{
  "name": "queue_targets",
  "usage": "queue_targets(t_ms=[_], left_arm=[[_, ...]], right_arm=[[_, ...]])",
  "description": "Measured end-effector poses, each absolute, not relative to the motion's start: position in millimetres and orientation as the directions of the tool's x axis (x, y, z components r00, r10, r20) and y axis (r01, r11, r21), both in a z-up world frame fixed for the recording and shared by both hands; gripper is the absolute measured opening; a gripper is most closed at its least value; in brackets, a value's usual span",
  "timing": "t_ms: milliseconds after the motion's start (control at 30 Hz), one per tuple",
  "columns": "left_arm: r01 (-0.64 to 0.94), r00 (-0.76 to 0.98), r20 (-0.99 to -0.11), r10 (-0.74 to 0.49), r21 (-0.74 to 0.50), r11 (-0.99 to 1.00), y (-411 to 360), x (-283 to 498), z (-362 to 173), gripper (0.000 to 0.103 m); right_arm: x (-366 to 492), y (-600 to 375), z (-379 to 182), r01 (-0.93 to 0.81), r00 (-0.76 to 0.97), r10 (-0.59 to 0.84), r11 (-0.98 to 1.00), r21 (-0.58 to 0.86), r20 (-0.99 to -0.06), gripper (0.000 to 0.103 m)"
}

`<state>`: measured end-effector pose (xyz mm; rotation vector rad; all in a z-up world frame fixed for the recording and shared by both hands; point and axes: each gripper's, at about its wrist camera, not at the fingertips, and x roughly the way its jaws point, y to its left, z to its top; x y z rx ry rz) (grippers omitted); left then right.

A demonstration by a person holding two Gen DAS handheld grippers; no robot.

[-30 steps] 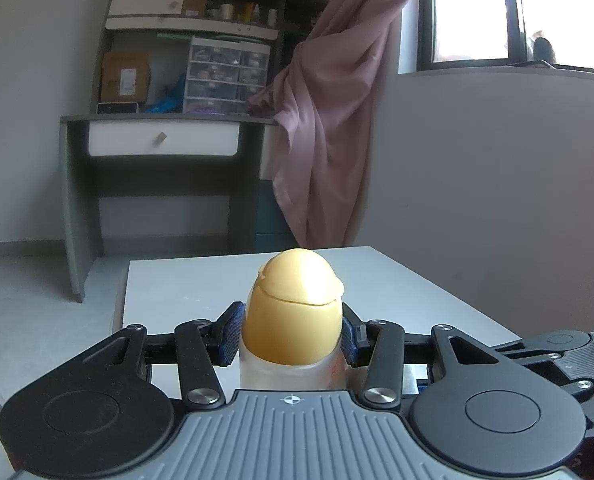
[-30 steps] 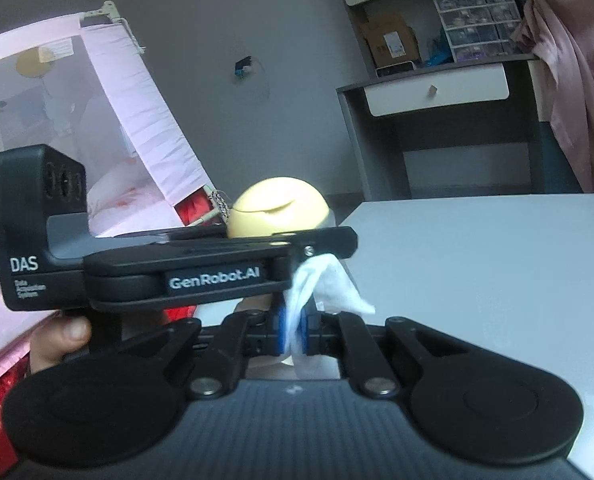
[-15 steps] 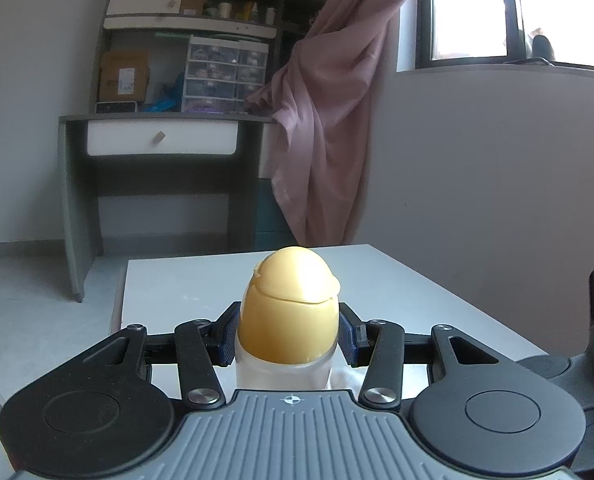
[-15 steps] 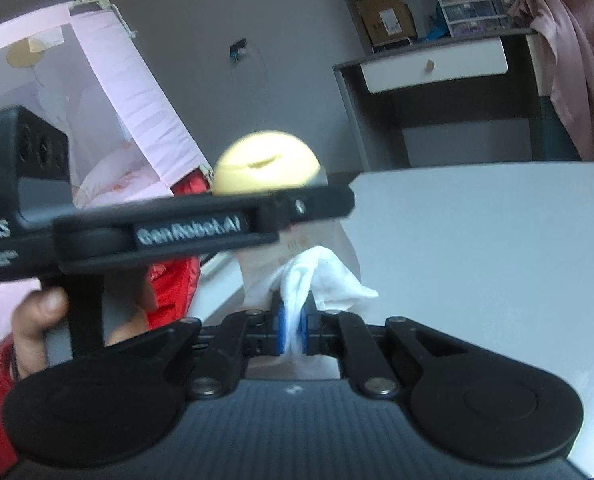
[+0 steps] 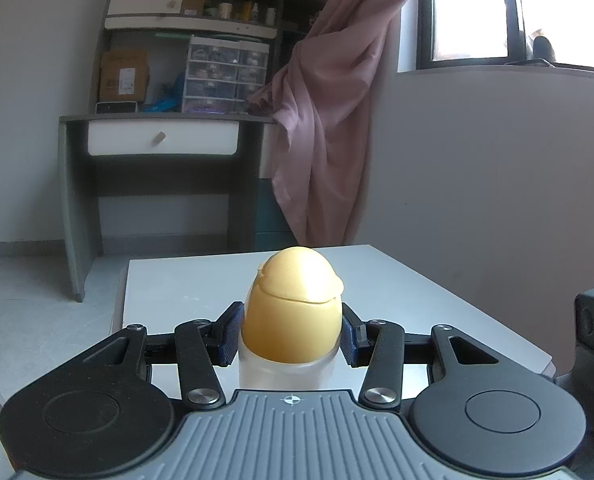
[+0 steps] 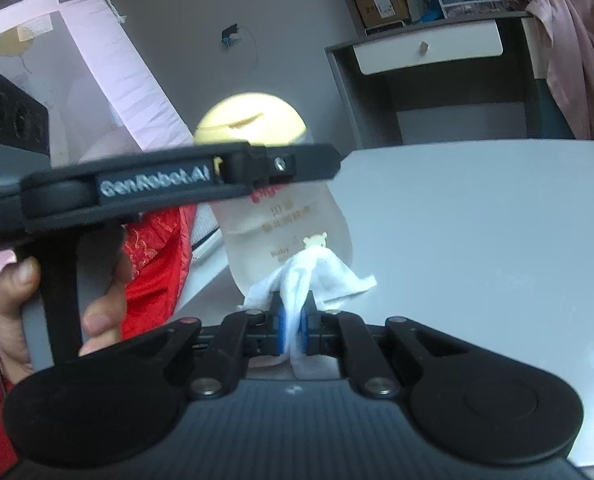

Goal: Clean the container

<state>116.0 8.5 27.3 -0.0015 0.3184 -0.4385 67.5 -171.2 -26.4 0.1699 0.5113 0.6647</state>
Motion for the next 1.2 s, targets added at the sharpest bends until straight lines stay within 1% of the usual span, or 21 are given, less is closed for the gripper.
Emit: queue_targets(t_ms=[467, 533, 767, 1200], left_arm=[[0.417, 0.856, -0.303, -0.419, -0.074, 0.906, 0.9, 120.4, 31.7, 0.048], [0.417, 0.856, -0.303, -0.419, -0.075, 0.906, 0.6, 121.3, 31.6, 0.048], [0.417, 0.856, -0.306, -0.417, -0.071, 0.906, 0.6, 123.2, 31.4, 0.048], [0.415, 0.858, -0.304, -0.415, -0.067, 0.907, -0.1, 117.8, 30.6, 0.048]], right_arm=[[53.2, -171.7, 2.9, -0.594, 0.698, 0.661, 0.75, 0.291, -0.277, 0.008], [53.8, -171.6, 1.6, -0.596, 0.695, 0.664, 0.746, 0.296, -0.276, 0.008], [56.1, -169.5, -6.3, -0.595, 0.682, 0.666, 0.745, 0.301, -0.302, 0.008], [68.9, -168.4, -35.6, -0.554, 0.652, 0.648, 0.762, 0.336, -0.395, 0.007]])
